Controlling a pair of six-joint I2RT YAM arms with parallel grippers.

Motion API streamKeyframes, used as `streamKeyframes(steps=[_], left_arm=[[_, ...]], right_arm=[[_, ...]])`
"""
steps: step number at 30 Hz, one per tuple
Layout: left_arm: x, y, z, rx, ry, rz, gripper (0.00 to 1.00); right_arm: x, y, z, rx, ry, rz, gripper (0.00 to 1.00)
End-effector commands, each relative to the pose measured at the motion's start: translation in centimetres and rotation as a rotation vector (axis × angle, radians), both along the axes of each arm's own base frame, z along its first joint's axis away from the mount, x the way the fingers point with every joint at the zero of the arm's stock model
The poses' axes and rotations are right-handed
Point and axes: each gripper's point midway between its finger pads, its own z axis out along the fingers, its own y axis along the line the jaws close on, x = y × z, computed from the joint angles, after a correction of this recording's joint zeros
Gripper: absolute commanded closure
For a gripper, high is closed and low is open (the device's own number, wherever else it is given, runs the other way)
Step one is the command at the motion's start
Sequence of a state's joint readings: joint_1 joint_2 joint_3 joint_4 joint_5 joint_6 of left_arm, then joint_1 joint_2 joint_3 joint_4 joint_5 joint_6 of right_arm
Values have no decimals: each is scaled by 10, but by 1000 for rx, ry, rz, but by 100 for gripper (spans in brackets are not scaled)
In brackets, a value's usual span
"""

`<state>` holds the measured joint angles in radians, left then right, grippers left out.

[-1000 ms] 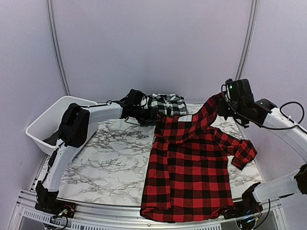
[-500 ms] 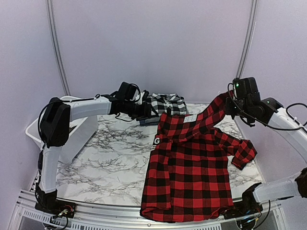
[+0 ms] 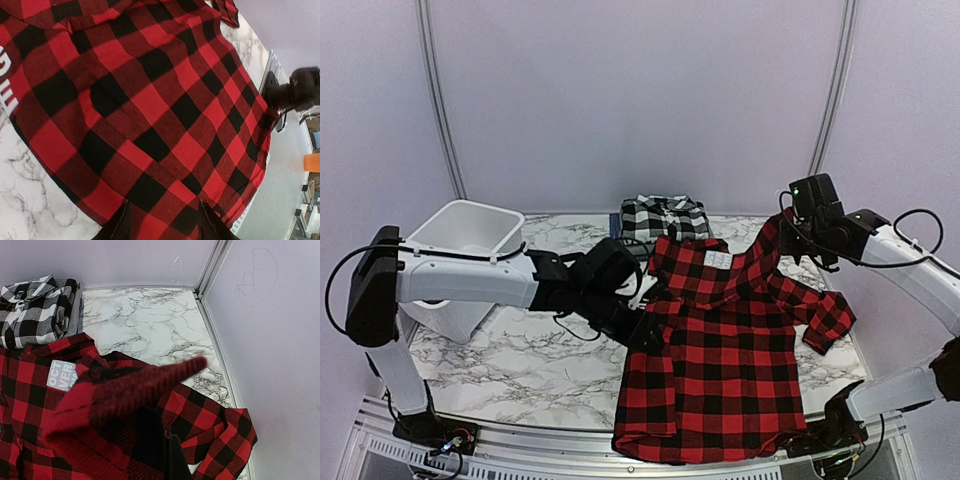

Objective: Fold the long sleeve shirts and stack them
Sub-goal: Smooth out the 1/3-folded shirt at the center of the board.

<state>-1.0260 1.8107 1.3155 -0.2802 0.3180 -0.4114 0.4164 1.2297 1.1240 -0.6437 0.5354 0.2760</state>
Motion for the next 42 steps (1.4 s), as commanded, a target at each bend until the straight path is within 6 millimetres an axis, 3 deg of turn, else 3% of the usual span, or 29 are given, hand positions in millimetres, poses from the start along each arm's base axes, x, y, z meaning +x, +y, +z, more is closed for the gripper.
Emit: streamKeyframes(steps=[1,9,14,20,27,30,34,37,42], left_arm=[[-43,16,-20,142,-28,-16,52],[-121,0,-45,273,-89,-93,51],[-149,-20,-61,343,-136,-125,48],[-153,-34,-78,417,-173,-96,44],[-142,-33,-89,503,-231,-36,52],[-142,-33,-90,509,-231,-35,61],[-145,-31,-89,508,-225,-46,82],[-147,-31,-83,493,-225,-54,92],[-153,-33,-71,466,-220,-79,100]], right_arm=[[9,5,-1,21,-18,19,100],[13,17,-10,47,-11,71,100],[14,21,-18,58,-5,92,100],[14,29,-18,92,-13,123,100],[12,32,-16,103,-24,136,100],[12,34,-14,111,-29,144,100],[14,35,-12,113,-36,148,100],[14,34,-11,110,-39,148,100],[16,35,-6,109,-49,149,100]])
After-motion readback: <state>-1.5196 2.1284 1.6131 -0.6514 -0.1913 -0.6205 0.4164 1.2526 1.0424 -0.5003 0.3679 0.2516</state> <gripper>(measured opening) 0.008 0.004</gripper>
